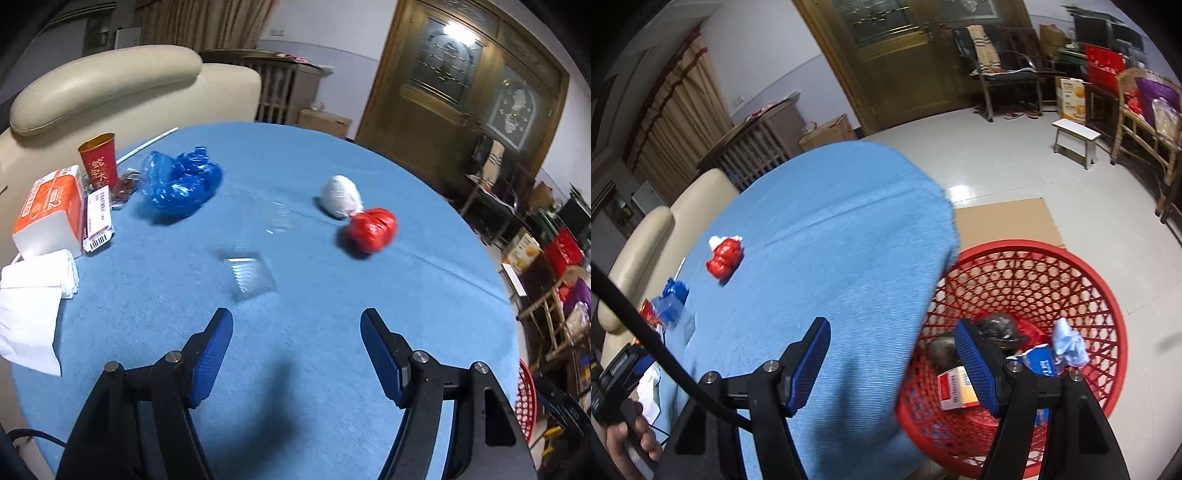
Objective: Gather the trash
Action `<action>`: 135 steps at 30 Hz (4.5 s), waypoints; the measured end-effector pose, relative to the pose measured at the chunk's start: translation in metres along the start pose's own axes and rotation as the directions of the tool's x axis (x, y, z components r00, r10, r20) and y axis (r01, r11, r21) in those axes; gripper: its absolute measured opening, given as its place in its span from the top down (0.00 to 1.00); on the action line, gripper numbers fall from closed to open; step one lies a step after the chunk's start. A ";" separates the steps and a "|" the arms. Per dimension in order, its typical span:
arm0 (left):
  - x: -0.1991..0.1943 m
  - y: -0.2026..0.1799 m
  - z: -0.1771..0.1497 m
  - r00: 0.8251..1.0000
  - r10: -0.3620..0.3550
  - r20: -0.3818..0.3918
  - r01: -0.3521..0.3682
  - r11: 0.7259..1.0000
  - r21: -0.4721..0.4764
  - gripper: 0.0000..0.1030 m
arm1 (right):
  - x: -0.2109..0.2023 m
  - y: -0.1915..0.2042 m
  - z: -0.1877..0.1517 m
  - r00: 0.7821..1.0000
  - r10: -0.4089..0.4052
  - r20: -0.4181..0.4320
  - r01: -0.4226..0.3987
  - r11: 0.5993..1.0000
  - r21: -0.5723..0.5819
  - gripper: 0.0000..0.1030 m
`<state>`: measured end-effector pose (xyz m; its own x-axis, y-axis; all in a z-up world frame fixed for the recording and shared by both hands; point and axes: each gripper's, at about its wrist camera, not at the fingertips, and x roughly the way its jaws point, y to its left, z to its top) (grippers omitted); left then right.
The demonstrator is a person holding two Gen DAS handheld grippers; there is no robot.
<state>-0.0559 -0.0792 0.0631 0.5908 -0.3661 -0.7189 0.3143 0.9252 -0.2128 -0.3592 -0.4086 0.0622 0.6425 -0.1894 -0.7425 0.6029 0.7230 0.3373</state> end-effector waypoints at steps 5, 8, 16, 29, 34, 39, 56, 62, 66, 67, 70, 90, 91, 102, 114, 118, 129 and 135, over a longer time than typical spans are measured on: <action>0.024 0.002 0.016 0.999 0.045 0.009 -0.045 0.999 0.014 0.30 | 0.007 0.012 -0.001 1.000 0.016 -0.021 -0.016 1.000 -0.016 0.29; 0.041 0.001 0.022 0.998 0.069 -0.001 -0.069 0.997 0.028 0.30 | 0.010 0.019 -0.001 0.999 0.023 -0.028 -0.024 0.999 -0.028 0.29; 0.067 0.014 0.033 0.995 0.104 -0.006 -0.104 0.994 0.012 0.30 | 0.017 0.017 0.000 0.999 0.017 -0.046 -0.018 1.000 -0.022 0.29; 0.069 0.059 0.027 0.995 0.087 -0.045 -0.090 0.994 -0.057 0.86 | 0.026 0.029 0.000 0.998 0.030 -0.063 -0.033 0.999 -0.043 0.29; 0.052 0.068 0.019 0.998 0.059 -0.029 -0.060 0.996 -0.059 0.86 | 0.028 0.036 -0.003 0.997 0.038 -0.069 -0.042 0.998 -0.052 0.29; 0.041 0.085 0.012 0.996 0.080 -0.032 -0.083 0.992 -0.099 0.86 | 0.028 0.041 -0.007 0.996 0.048 -0.079 -0.053 0.997 -0.062 0.29; 0.052 0.053 0.026 0.990 0.144 -0.013 -0.144 0.989 -0.016 0.27 | 0.025 0.041 -0.015 0.994 0.064 -0.089 -0.070 0.995 -0.065 0.29; 0.073 0.061 0.037 0.992 0.126 -0.012 -0.126 0.991 -0.042 0.27 | 0.026 0.034 -0.017 0.993 0.056 -0.100 -0.061 0.997 -0.048 0.29; 0.079 0.068 0.037 0.996 0.082 -0.043 -0.085 0.995 -0.050 0.77 | 0.028 0.033 -0.018 0.993 0.056 -0.106 -0.061 0.997 -0.044 0.29; 0.081 0.070 0.036 0.996 0.076 -0.050 -0.079 0.995 -0.053 0.87 | 0.029 0.034 -0.018 0.993 0.057 -0.106 -0.062 0.997 -0.046 0.29; 0.079 0.073 0.033 0.998 0.041 -0.042 -0.044 0.998 -0.054 0.95 | 0.030 0.037 -0.018 0.993 0.056 -0.106 -0.062 0.997 -0.055 0.29; 0.021 0.079 0.009 0.993 -0.111 0.030 0.113 0.992 -0.063 0.97 | 0.052 0.108 -0.008 0.984 0.121 -0.133 -0.145 0.971 -0.189 0.29; 0.019 0.079 0.008 0.993 -0.117 0.032 0.119 0.991 -0.066 0.97 | 0.054 0.114 -0.007 0.983 0.127 -0.135 -0.153 0.968 -0.198 0.29; 0.000 0.086 0.007 0.988 -0.136 0.067 0.141 0.987 -0.075 0.97 | 0.072 0.158 -0.007 0.971 0.172 -0.166 -0.211 0.942 -0.259 0.29; -0.004 0.087 -0.003 0.994 -0.107 0.024 0.108 0.992 -0.058 0.66 | 0.074 0.165 -0.012 0.968 0.172 -0.183 -0.217 0.939 -0.268 0.29; -0.019 0.087 -0.017 0.996 -0.062 0.064 0.064 0.998 -0.018 0.27 | 0.074 0.162 -0.013 0.967 0.171 -0.188 -0.217 0.940 -0.263 0.29; -0.003 0.086 -0.008 0.993 -0.112 0.035 0.106 0.985 0.139 0.24 | 0.071 0.159 -0.018 0.965 0.177 -0.195 -0.226 0.938 -0.262 0.29; 0.018 0.092 0.007 0.987 -0.158 -0.006 0.157 0.974 0.166 0.24 | 0.067 0.155 -0.018 0.967 0.169 -0.189 -0.216 0.940 -0.263 0.29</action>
<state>-0.0112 -0.0012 0.0353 0.5295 -0.5071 -0.6800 0.5219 0.8267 -0.2101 -0.2315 -0.2972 0.0540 0.6340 0.0650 -0.7706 0.3040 0.8953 0.3257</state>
